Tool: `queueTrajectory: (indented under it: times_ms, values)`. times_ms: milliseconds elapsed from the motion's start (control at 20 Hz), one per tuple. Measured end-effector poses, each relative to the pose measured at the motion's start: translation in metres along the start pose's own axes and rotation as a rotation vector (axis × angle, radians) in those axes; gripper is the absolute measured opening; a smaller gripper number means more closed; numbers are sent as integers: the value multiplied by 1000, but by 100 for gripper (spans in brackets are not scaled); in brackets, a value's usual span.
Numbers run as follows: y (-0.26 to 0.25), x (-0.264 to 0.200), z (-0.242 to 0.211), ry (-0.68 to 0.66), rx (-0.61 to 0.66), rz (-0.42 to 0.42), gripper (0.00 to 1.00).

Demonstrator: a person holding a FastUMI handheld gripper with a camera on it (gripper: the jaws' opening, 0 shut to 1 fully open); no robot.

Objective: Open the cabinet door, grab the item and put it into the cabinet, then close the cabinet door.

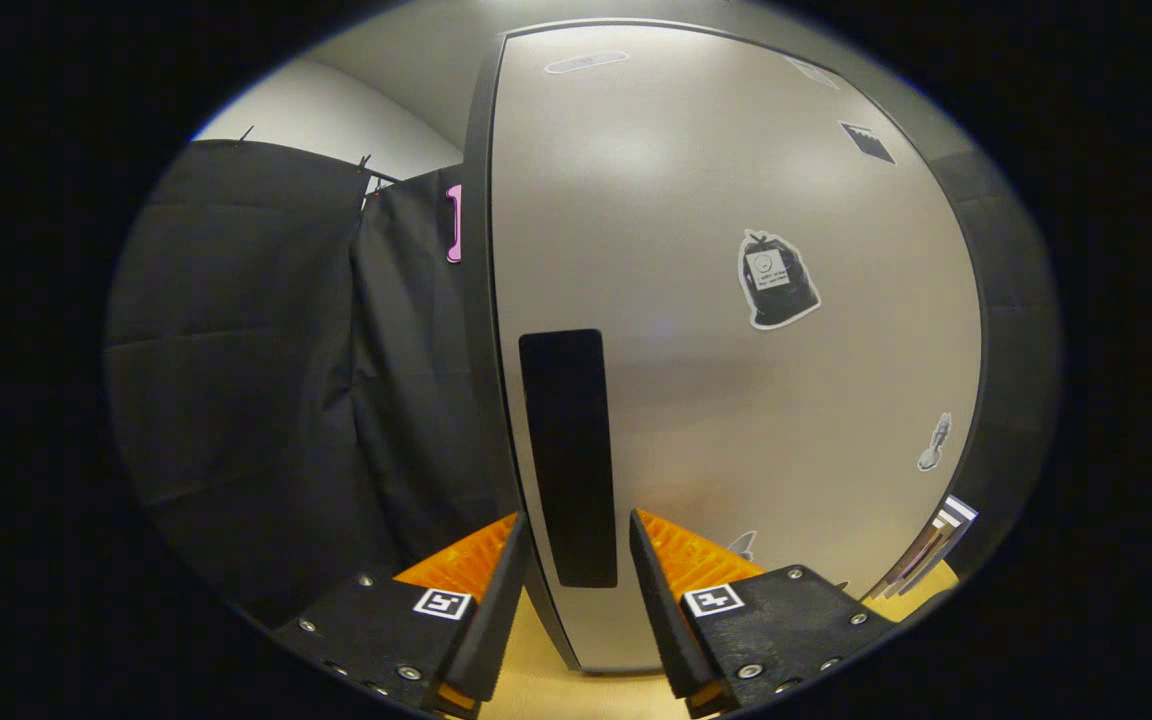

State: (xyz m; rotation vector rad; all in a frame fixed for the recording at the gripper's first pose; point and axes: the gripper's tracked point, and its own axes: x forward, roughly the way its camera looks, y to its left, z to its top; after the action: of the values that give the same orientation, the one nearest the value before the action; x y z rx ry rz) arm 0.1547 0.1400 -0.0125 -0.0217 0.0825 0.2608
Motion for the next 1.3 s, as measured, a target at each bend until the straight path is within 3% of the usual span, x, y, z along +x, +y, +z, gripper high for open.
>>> queueTrajectory:
  times_ms: [150,300,500,1050,1300]
  values:
    - [-1,2,0,-5,-28,3,36]
    - [-1,-1,1,-1,-52,19,32]
    - [-1,-8,-6,10,-77,43,29]
    - [-18,-116,-18,16,-107,129,29]
    - [-34,-160,-20,14,-108,219,29]
